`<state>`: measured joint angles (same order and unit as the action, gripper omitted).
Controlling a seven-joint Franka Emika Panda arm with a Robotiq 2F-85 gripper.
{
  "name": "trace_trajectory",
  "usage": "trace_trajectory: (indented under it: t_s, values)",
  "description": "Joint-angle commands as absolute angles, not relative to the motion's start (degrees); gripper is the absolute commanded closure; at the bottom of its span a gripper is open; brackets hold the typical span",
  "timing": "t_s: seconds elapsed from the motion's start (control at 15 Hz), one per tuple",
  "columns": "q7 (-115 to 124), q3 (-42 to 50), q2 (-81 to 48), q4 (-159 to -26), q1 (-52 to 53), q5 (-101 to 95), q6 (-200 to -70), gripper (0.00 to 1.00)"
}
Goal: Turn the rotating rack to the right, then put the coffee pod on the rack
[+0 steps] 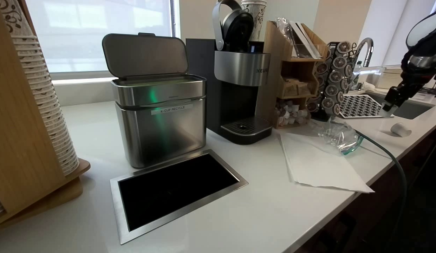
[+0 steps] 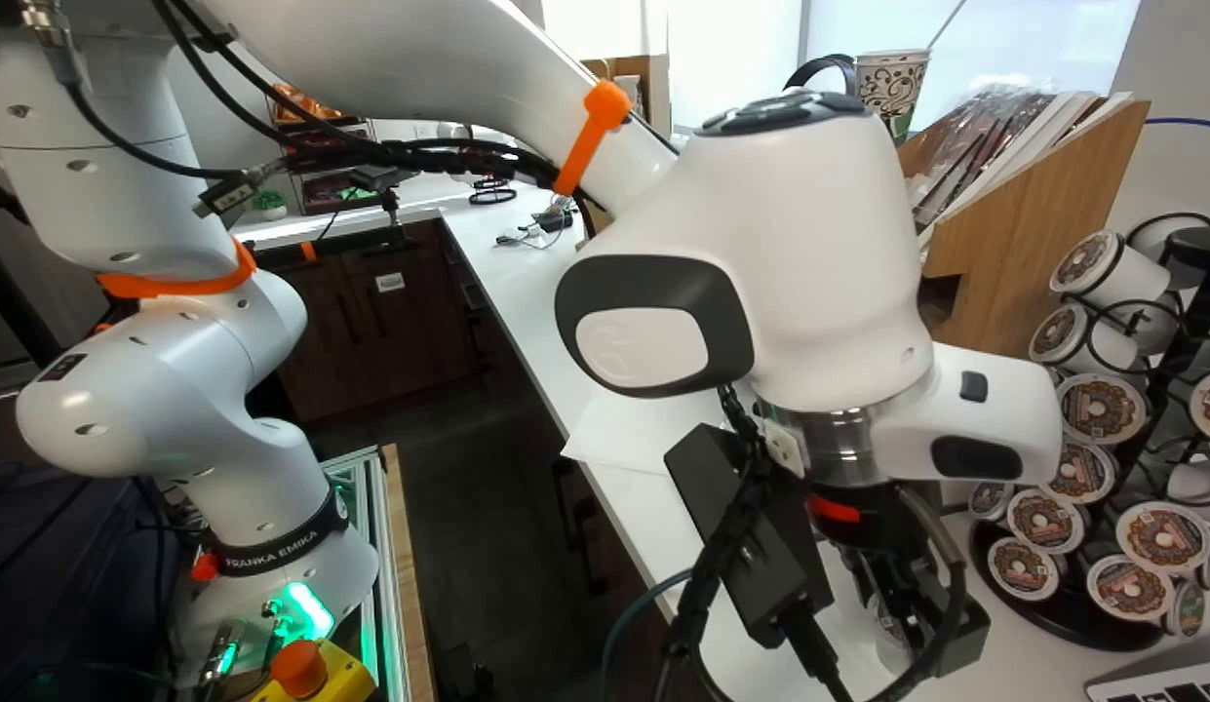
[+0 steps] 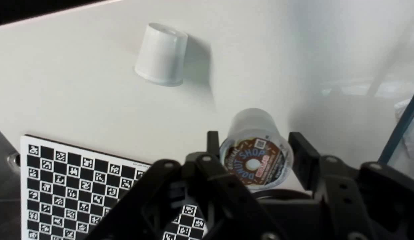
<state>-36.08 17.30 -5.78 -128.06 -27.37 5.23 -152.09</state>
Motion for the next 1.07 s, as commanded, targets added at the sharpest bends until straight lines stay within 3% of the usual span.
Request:
trace_trajectory:
  t_s: [0.0,1.0]
  values:
    - [-34.27,18.87,-0.12,-132.25,-25.85,2.78,-155.08,0.71]
    - [-36.71,18.05,7.79,-133.51,-21.97,9.35,-166.83,0.71]
